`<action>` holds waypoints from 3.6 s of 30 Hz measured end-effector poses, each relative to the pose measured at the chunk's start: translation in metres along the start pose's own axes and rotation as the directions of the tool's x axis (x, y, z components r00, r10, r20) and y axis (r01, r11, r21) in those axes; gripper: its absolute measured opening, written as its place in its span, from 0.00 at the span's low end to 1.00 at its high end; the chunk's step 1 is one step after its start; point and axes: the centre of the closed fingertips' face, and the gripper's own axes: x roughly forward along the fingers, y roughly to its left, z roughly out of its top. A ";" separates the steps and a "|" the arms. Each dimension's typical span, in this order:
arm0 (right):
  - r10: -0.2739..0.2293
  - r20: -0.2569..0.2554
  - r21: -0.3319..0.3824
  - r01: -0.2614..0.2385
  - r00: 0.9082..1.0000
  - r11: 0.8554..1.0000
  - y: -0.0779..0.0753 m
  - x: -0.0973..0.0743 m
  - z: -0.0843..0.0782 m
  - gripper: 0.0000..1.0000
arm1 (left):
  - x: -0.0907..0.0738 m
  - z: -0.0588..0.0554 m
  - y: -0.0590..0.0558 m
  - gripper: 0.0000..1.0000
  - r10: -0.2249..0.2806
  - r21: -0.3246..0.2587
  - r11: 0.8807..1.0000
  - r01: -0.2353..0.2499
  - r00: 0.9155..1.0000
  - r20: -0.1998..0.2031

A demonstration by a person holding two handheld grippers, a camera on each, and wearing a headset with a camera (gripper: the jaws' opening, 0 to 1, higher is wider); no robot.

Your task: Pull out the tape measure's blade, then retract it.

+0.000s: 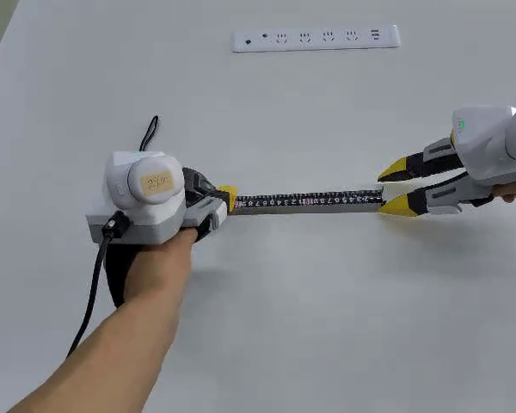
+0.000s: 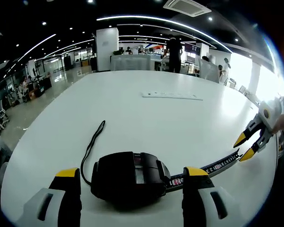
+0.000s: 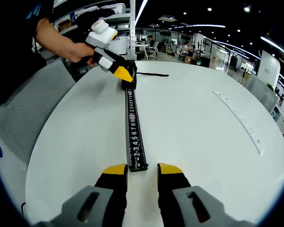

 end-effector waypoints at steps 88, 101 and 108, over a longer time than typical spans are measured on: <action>0.048 -0.027 -0.110 -0.050 0.998 0.993 0.016 0.019 0.017 0.12 | 0.010 -0.015 0.005 0.64 -0.030 -0.014 0.999 0.029 0.995 -0.093; 0.054 -0.014 -0.111 -0.055 0.998 0.992 0.019 0.027 0.026 0.12 | 0.010 -0.015 0.004 0.64 -0.037 -0.021 0.999 0.035 0.994 -0.100; 0.060 -0.005 -0.111 -0.060 0.998 0.992 0.022 0.034 0.033 0.12 | 0.010 -0.015 0.004 0.64 -0.040 -0.025 0.999 0.038 0.994 -0.103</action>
